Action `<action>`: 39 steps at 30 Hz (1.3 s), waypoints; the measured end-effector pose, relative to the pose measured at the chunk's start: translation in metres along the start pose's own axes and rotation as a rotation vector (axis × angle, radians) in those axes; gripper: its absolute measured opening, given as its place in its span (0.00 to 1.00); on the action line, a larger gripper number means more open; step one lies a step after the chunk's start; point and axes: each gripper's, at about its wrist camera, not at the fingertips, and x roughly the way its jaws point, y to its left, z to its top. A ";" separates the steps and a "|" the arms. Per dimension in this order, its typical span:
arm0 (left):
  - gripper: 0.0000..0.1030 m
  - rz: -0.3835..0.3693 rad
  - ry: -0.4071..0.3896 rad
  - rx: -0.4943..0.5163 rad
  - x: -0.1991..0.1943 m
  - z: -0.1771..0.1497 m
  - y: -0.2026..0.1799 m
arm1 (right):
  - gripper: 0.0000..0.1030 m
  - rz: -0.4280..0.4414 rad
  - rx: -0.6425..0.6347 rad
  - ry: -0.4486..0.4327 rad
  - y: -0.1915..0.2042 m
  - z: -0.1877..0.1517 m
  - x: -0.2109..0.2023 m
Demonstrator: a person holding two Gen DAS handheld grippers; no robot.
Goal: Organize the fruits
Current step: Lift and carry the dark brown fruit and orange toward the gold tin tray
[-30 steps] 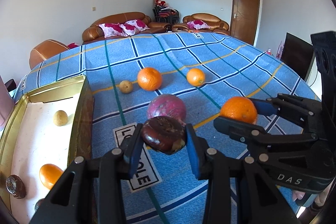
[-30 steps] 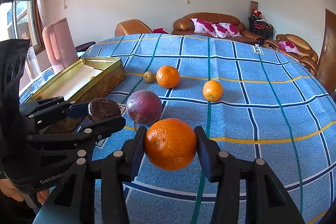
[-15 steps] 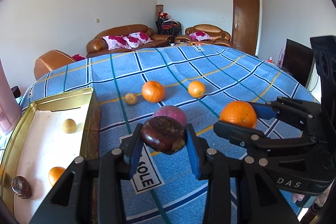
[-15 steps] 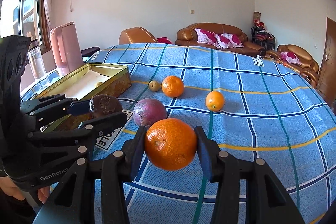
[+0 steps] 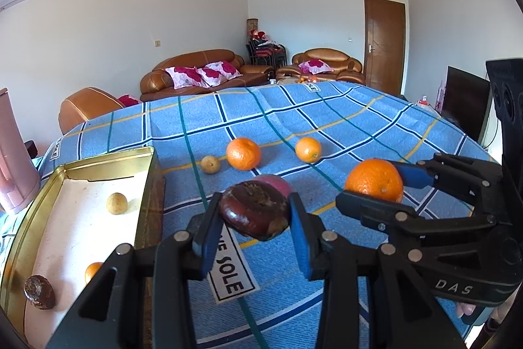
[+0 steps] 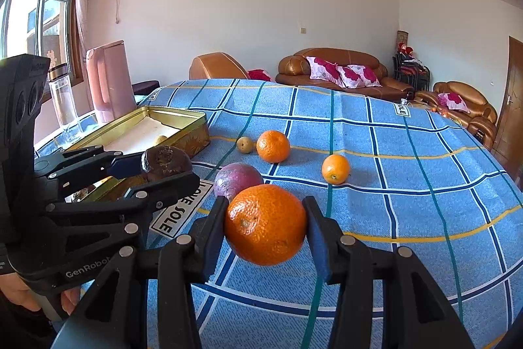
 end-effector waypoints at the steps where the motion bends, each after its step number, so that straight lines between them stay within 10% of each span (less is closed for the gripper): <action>1: 0.39 0.001 -0.004 0.001 -0.001 0.000 0.000 | 0.47 0.001 -0.001 -0.003 0.000 0.000 -0.001; 39: 0.39 0.025 -0.126 -0.020 -0.024 -0.003 0.005 | 0.47 0.008 -0.034 -0.116 0.007 -0.001 -0.023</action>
